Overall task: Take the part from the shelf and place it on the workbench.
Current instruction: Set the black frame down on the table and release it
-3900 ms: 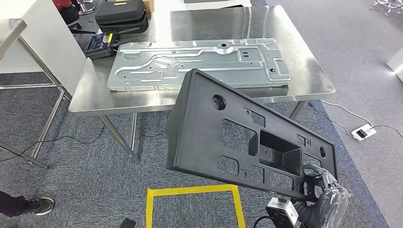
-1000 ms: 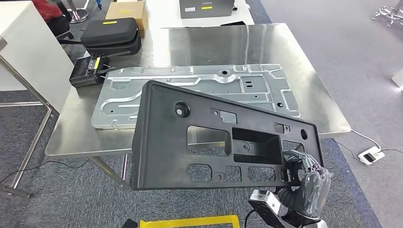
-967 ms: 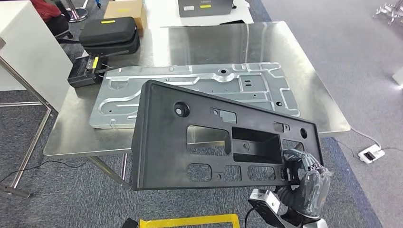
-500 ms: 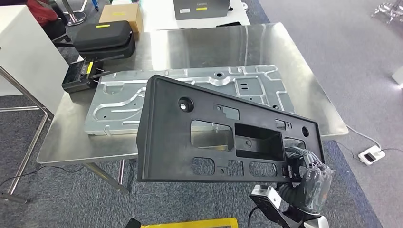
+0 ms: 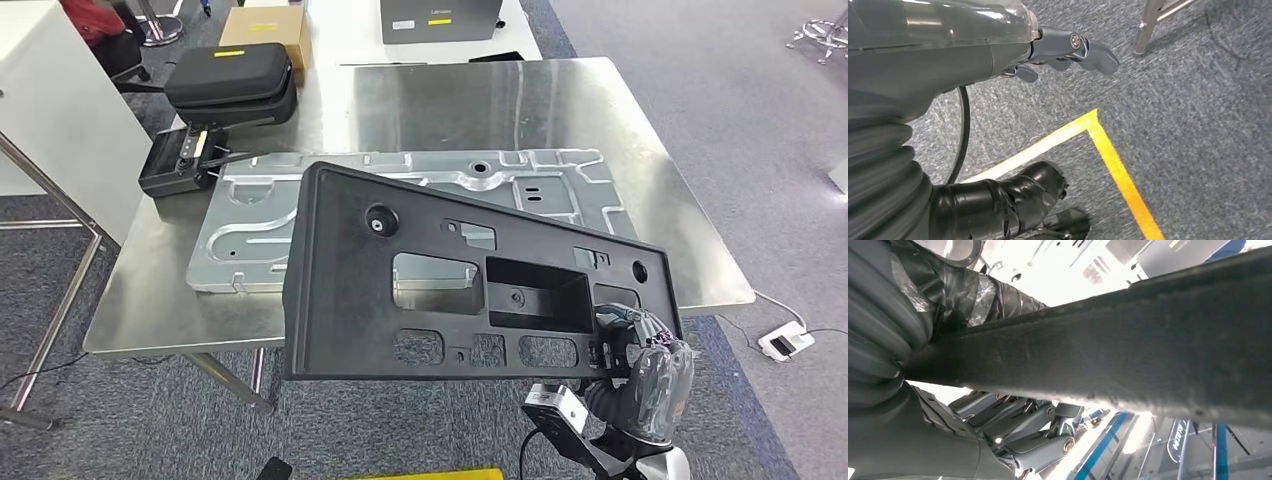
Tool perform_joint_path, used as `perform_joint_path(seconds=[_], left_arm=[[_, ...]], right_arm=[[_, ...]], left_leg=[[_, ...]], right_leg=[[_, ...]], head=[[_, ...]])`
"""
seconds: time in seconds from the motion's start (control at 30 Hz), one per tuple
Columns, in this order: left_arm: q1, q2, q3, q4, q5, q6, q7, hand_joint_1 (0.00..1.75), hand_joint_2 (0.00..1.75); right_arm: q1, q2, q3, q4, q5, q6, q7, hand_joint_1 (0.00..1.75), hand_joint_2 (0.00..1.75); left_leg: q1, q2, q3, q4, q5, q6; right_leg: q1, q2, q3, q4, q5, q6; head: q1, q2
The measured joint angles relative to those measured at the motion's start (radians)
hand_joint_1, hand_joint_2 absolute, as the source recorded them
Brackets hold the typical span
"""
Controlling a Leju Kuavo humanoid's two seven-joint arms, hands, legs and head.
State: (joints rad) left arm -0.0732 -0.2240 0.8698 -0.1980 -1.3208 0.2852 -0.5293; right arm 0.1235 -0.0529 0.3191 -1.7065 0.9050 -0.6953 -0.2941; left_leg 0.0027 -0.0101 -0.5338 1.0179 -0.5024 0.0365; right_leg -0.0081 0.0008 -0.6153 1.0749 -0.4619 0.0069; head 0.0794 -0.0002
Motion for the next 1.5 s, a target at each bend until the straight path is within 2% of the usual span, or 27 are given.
perform_joint_path(seconds=[0.07,0.13,0.2,0.3,0.33,0.37,0.4,0.47,0.5,0.53,0.63,0.7,0.73,0.8,0.83,0.87,0.9,0.97,1.03,1.13,1.2,1.23,1.3,1.33,1.37,1.4,1.5], left_arm=[[-0.001,-0.001,0.000,0.000,0.000,0.000,0.000,0.00,1.75],[-0.002,-0.002,0.000,0.000,0.000,-0.001,0.001,0.00,1.75],[-0.003,-0.002,-0.001,0.000,-0.001,-0.001,0.001,0.00,1.75],[-0.003,-0.002,-0.003,0.000,-0.002,-0.001,0.001,0.00,1.75],[-0.002,-0.002,-0.004,0.000,-0.002,-0.001,0.002,0.00,1.75],[-0.001,-0.002,-0.005,0.000,-0.002,-0.001,0.002,0.00,1.75],[-0.001,-0.002,-0.005,0.000,-0.002,0.000,0.002,0.00,1.75],[-0.002,-0.002,-0.006,0.000,-0.003,0.005,0.007,0.00,1.75],[-0.002,-0.002,-0.006,0.000,-0.003,0.009,0.010,0.00,1.75],[-0.003,-0.002,-0.006,0.000,-0.003,0.013,0.013,0.00,1.75],[-0.003,-0.002,-0.008,0.000,-0.003,0.020,0.018,0.00,1.75],[-0.003,-0.003,-0.008,0.000,-0.004,0.023,0.020,0.00,1.75],[-0.005,-0.003,-0.008,0.000,-0.005,0.022,0.021,0.00,1.75],[-0.006,-0.003,-0.009,0.000,-0.005,0.014,0.020,0.00,1.75],[-0.006,-0.003,-0.010,0.000,-0.004,0.007,0.018,0.00,1.75],[-0.006,-0.003,-0.010,0.000,-0.003,0.001,0.017,0.00,1.75],[-0.006,-0.003,-0.011,0.000,-0.002,-0.004,0.015,0.00,1.75],[-0.006,-0.003,-0.013,0.000,-0.002,-0.015,0.010,0.00,1.75],[-0.007,-0.003,-0.016,0.000,-0.005,-0.032,0.000,0.00,1.75],[-0.009,-0.003,-0.021,0.000,-0.012,-0.051,-0.009,0.00,1.75],[-0.010,-0.003,-0.023,0.000,-0.014,-0.054,-0.010,0.00,1.75],[-0.011,-0.003,-0.023,0.000,-0.014,-0.054,-0.011,0.00,1.75],[-0.011,-0.003,-0.023,0.000,-0.015,-0.055,-0.011,0.00,1.75],[-0.011,-0.003,-0.023,0.000,-0.015,-0.055,-0.011,0.00,1.75],[-0.010,-0.003,-0.023,0.000,-0.016,-0.055,-0.011,0.00,1.75],[-0.010,-0.003,-0.023,0.000,-0.017,-0.057,-0.011,0.00,1.75],[-0.013,-0.002,-0.026,0.000,-0.024,-0.063,-0.010,0.00,1.75]], right_arm=[[-0.002,-0.001,0.001,0.001,0.000,0.001,0.001,1.75,1.75],[-0.004,-0.001,0.002,0.002,0.001,0.002,0.003,1.75,1.75],[-0.007,-0.002,0.003,0.002,0.001,0.003,0.006,1.75,1.75],[-0.014,-0.002,0.005,0.004,0.001,0.008,0.009,1.75,1.75],[-0.014,-0.002,0.006,0.005,0.001,0.010,0.010,1.75,1.75],[-0.015,-0.002,0.006,0.007,0.001,0.011,0.010,1.75,1.75],[-0.015,-0.002,0.007,0.008,0.001,0.012,0.011,1.75,1.75],[-0.016,-0.002,0.007,0.010,0.001,0.012,0.011,1.75,1.75],[-0.017,-0.002,0.008,0.010,0.001,0.012,0.011,1.75,1.75],[-0.017,-0.002,0.008,0.010,0.001,0.012,0.012,1.75,1.75],[-0.018,-0.002,0.010,0.010,0.001,0.011,0.012,1.75,1.75],[-0.019,-0.004,0.011,0.010,0.002,0.011,0.012,1.75,1.75],[-0.020,-0.006,0.013,0.010,0.002,0.011,0.012,1.75,1.75],[-0.021,-0.008,0.016,0.012,0.003,0.013,0.012,1.75,1.75],[-0.021,-0.009,0.016,0.014,0.004,0.014,0.012,1.75,1.75],[-0.021,-0.009,0.017,0.016,0.004,0.015,0.012,1.75,1.75],[-0.023,-0.009,0.018,0.017,0.005,0.016,0.012,1.75,1.75],[-0.033,-0.010,0.021,0.019,0.008,0.019,0.012,1.75,1.75],[-0.048,-0.011,0.029,0.021,0.014,0.026,0.012,1.75,1.75],[-0.071,-0.011,0.046,0.026,0.021,0.039,0.012,1.75,1.75],[-0.087,-0.010,0.055,0.029,0.022,0.045,0.012,1.75,1.75],[-0.094,-0.010,0.061,0.031,0.023,0.048,0.012,1.75,1.75],[-0.103,-0.010,0.070,0.035,0.023,0.049,0.012,1.75,1.75],[-0.105,-0.010,0.073,0.038,0.023,0.049,0.012,1.69,1.75],[-0.106,-0.010,0.075,0.041,0.024,0.049,0.012,1.63,1.75],[-0.109,-0.010,0.078,0.044,0.024,0.050,0.012,1.58,1.75],[-0.134,-0.010,0.094,0.053,0.037,0.060,0.018,1.58,1.75]], left_leg=[[-0.002,0.001,0.001,-0.002,-0.004,-0.010],[-0.003,0.002,0.004,-0.005,-0.009,-0.020],[-0.003,0.003,-0.013,0.039,-0.035,-0.030],[0.005,0.004,-0.117,0.228,-0.105,-0.044],[0.008,0.004,-0.147,0.271,-0.109,-0.047],[0.010,0.004,-0.160,0.278,-0.091,-0.050],[0.012,0.004,-0.154,0.244,-0.054,-0.051],[0.013,0.004,-0.107,0.116,0.031,-0.049],[0.012,0.004,-0.086,0.060,0.053,-0.045],[0.010,0.004,-0.075,0.029,0.060,-0.040],[0.008,0.003,-0.070,0.012,0.052,-0.023],[0.011,0.004,-0.064,0.003,0.053,-0.010],[0.012,0.004,-0.061,0.000,0.053,-0.005],[0.010,0.004,-0.059,0.000,0.050,0.003],[0.008,0.004,-0.058,0.000,0.048,0.005],[0.007,0.004,-0.057,0.001,0.047,0.005],[0.007,0.003,-0.054,0.001,0.045,0.005],[0.005,0.001,-0.045,0.002,0.039,0.003],[0.002,0.001,-0.042,0.005,0.035,-0.004],[0.000,0.003,-0.043,0.003,0.033,-0.019],[0.000,0.004,-0.054,0.031,0.010,-0.029],[0.001,0.004,-0.071,0.072,-0.015,-0.033],[0.004,0.004,-0.129,0.198,-0.075,-0.040],[0.006,0.004,-0.155,0.252,-0.092,-0.043],[0.008,0.004,-0.168,0.277,-0.092,-0.045],[0.010,0.004,-0.162,0.260,-0.070,-0.047],[0.012,0.005,-0.076,0.075,0.023,-0.043]], right_leg=[[0.006,0.001,0.012,-0.028,-0.004,-0.007],[0.001,0.002,0.018,-0.040,-0.005,-0.014],[-0.007,0.000,0.032,-0.055,-0.005,-0.024],[-0.008,-0.004,0.047,-0.060,-0.013,-0.034],[-0.008,-0.003,0.051,-0.060,-0.017,-0.035],[-0.008,-0.003,0.056,-0.059,-0.022,-0.034],[-0.009,-0.001,0.063,-0.058,-0.027,-0.032],[-0.009,0.000,0.077,-0.055,-0.040,-0.024],[-0.008,0.001,0.078,-0.051,-0.046,-0.019],[-0.006,0.002,0.077,-0.049,-0.049,-0.013],[-0.006,0.001,0.075,-0.049,-0.053,0.001],[-0.009,0.000,0.063,-0.015,-0.077,0.010],[-0.010,0.000,0.040,0.032,-0.102,0.014],[-0.009,0.000,-0.032,0.164,-0.157,0.018],[-0.009,0.000,-0.062,0.213,-0.167,0.019],[-0.009,0.000,-0.076,0.228,-0.157,0.018],[-0.009,0.000,-0.071,0.205,-0.128,0.016],[-0.006,0.000,-0.018,0.080,-0.051,0.006],[0.000,0.000,0.024,-0.019,-0.014,-0.004],[0.001,0.002,0.030,-0.042,-0.013,-0.012],[-0.006,0.000,0.035,-0.052,-0.008,-0.023],[-0.009,-0.001,0.038,-0.057,-0.006,-0.028],[-0.007,-0.004,0.039,-0.056,-0.008,-0.033],[-0.007,-0.004,0.039,-0.055,-0.009,-0.034],[-0.007,-0.005,0.039,-0.054,-0.010,-0.035],[-0.007,-0.004,0.040,-0.052,-0.012,-0.034],[-0.006,0.000,0.041,-0.043,-0.020,-0.025]], head=[[-0.001,0.000],[-0.001,0.000],[-0.002,0.000],[-0.003,0.000],[-0.003,0.000],[-0.003,0.000],[-0.003,0.000],[-0.003,0.000],[-0.003,0.000],[-0.003,0.000],[-0.003,0.000],[-0.002,0.000],[-0.002,0.000],[-0.002,0.000],[-0.002,0.000],[-0.002,0.000],[-0.002,0.000],[-0.002,0.000],[-0.002,0.000],[-0.003,0.000],[-0.003,0.000],[-0.004,0.000],[-0.004,0.000],[-0.004,0.000],[-0.004,0.000],[-0.004,0.000],[-0.004,0.000]])
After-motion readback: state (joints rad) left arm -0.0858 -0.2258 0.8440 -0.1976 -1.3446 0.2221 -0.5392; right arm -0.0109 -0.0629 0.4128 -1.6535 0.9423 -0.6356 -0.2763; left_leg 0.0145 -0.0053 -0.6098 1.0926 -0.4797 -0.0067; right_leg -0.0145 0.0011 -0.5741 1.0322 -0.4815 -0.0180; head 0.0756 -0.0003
